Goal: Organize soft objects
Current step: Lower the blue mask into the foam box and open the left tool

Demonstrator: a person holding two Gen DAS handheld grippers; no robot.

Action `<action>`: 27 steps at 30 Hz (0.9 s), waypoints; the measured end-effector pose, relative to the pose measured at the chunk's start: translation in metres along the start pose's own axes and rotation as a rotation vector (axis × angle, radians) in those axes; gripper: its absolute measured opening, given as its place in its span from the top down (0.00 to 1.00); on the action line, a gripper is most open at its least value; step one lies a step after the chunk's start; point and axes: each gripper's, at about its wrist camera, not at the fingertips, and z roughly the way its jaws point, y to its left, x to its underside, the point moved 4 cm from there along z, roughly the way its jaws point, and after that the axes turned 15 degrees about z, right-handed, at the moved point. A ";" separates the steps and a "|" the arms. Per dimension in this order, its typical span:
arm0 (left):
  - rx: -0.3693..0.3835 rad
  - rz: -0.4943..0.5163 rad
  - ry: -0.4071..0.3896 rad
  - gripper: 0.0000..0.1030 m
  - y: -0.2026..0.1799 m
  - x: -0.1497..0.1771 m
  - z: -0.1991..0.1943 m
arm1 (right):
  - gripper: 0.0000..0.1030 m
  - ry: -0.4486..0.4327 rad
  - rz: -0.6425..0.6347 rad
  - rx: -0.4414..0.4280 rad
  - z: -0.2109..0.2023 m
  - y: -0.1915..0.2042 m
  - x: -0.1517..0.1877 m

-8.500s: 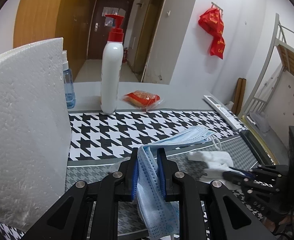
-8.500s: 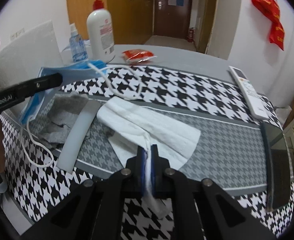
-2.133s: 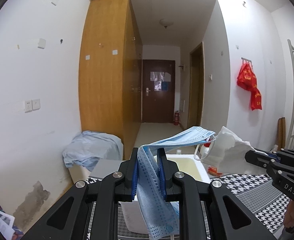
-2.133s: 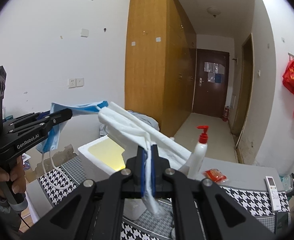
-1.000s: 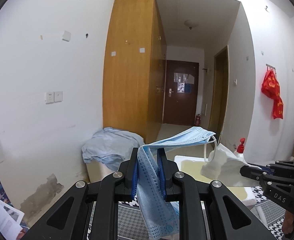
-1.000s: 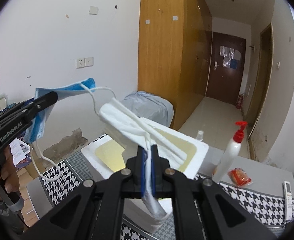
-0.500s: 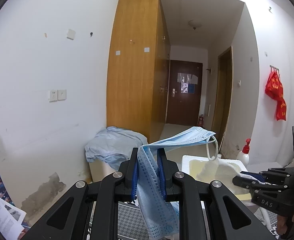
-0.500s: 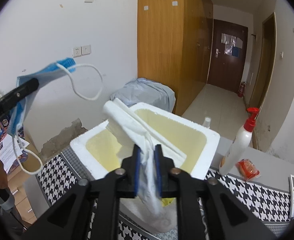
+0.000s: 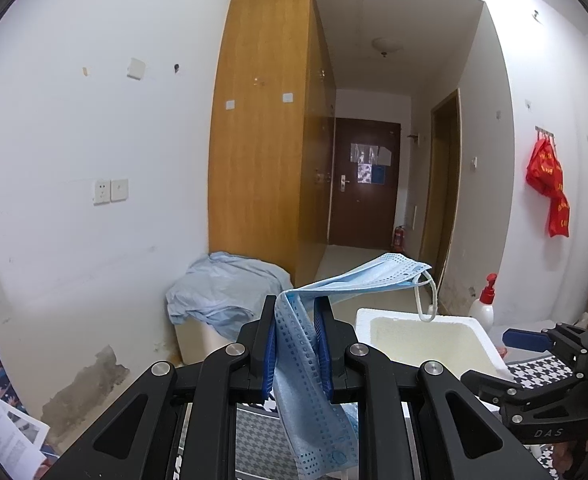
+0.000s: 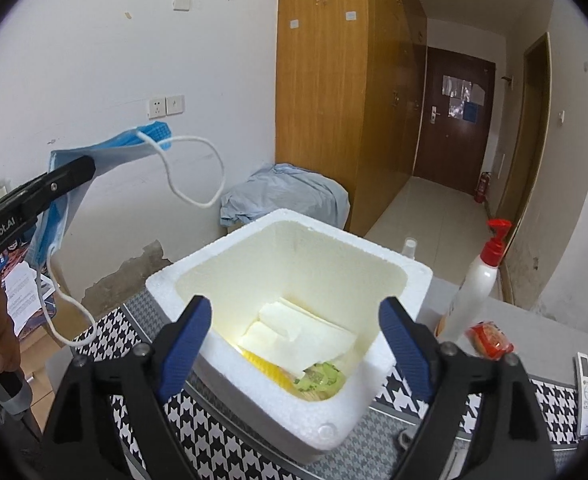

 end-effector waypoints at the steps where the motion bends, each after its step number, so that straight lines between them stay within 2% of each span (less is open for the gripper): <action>1: 0.002 0.001 0.000 0.82 0.000 -0.001 0.000 | 0.14 -0.005 0.001 0.001 -0.001 -0.002 0.000; 6: 0.017 0.014 -0.002 0.82 -0.004 -0.003 0.002 | 0.07 -0.031 0.013 -0.015 -0.010 -0.006 0.001; 20: 0.101 0.037 0.018 0.82 -0.027 -0.011 0.013 | 0.07 -0.066 0.056 0.006 -0.032 -0.028 0.004; 27: 0.127 0.061 0.012 0.82 -0.042 -0.019 0.018 | 0.06 -0.074 0.074 0.050 -0.042 -0.046 0.007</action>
